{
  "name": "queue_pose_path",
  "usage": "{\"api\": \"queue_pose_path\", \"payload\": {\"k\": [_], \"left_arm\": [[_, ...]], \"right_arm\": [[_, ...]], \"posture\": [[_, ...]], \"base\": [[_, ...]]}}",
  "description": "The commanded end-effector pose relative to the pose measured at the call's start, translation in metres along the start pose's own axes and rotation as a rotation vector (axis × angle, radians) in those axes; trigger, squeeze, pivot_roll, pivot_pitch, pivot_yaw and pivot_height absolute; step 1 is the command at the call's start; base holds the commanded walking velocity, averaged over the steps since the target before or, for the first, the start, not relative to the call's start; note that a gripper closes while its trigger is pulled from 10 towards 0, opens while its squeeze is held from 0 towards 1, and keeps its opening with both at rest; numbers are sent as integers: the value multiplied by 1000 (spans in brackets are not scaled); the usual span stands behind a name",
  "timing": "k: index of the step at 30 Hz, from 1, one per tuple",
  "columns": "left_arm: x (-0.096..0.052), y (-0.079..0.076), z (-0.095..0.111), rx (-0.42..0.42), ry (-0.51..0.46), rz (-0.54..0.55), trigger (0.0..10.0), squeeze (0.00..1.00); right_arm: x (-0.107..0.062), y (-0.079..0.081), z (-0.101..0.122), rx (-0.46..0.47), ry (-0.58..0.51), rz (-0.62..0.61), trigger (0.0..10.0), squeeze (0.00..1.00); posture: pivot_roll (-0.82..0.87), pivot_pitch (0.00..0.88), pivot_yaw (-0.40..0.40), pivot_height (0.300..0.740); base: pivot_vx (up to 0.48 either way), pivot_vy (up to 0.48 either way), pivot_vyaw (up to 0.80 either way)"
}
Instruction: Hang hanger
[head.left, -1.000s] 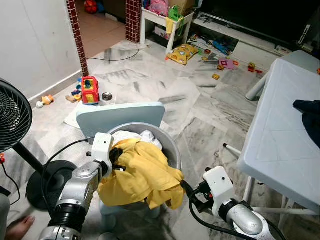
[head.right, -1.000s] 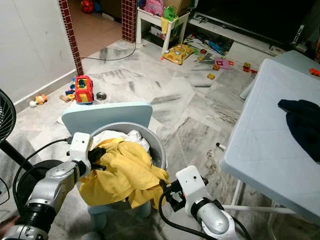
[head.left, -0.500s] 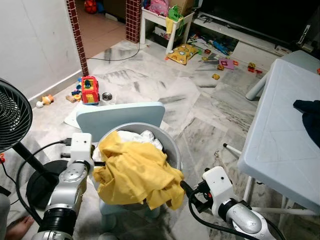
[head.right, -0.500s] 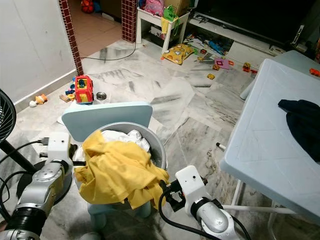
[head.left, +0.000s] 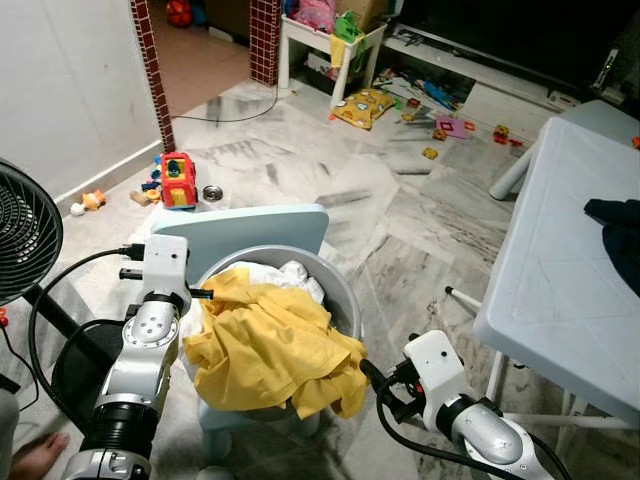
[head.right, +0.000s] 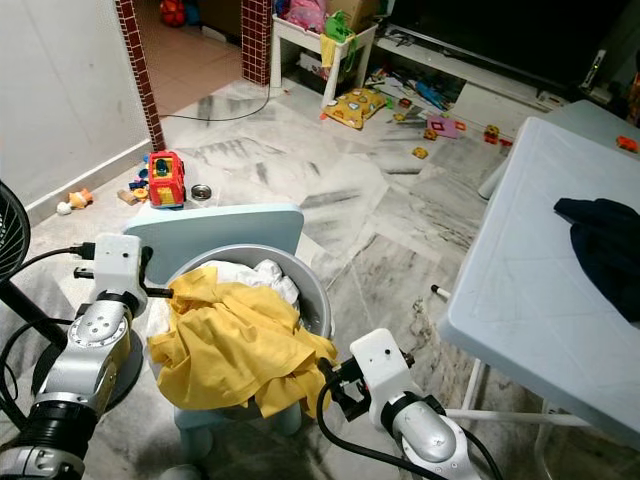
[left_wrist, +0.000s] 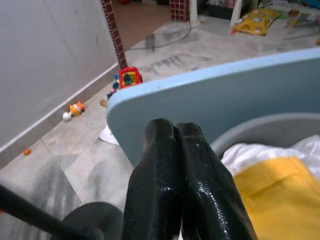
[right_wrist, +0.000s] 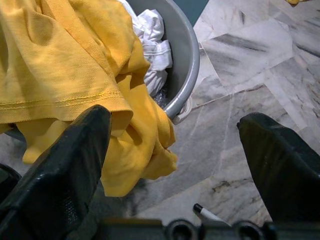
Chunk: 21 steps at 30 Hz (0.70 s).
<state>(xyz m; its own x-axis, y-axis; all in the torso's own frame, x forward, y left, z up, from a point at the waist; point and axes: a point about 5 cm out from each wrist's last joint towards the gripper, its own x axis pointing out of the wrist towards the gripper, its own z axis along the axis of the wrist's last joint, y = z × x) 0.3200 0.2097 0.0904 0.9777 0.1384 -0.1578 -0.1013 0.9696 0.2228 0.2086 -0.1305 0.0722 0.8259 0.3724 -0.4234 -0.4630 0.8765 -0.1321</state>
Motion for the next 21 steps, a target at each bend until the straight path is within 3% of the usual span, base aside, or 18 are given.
{"api": "queue_pose_path", "payload": {"k": [1, 6, 8, 10, 21], "left_arm": [[-4, 7, -10, -20, 43, 29, 10000, 1000], [-14, 14, -34, -69, 166, 63, 10000, 1000], [-17, 11, -39, -86, 192, 38, 10000, 1000], [-19, -2, -42, -125, 232, -45, 10000, 1000], [-11, -14, -36, -182, 242, -106, 10000, 1000]], "right_arm": [[-2, -2, -5, -4, 21, -10, 10000, 0], [-2, 0, -6, -1, 25, -5, 10000, 0], [-2, 0, -5, -2, 24, -4, 10000, 0], [-1, -1, -4, -7, 22, -2, 10000, 0], [-2, -1, -3, -5, 17, -6, 10000, 0]], "posture": [[74, 104, -146, 740], [76, 109, -150, 740], [76, 109, -150, 740], [81, 109, -155, 740], [70, 106, -147, 740]], "base": [[0, 0, 0], [0, 0, 0], [0, 0, 0], [0, 0, 0], [0, 0, 0]]}}
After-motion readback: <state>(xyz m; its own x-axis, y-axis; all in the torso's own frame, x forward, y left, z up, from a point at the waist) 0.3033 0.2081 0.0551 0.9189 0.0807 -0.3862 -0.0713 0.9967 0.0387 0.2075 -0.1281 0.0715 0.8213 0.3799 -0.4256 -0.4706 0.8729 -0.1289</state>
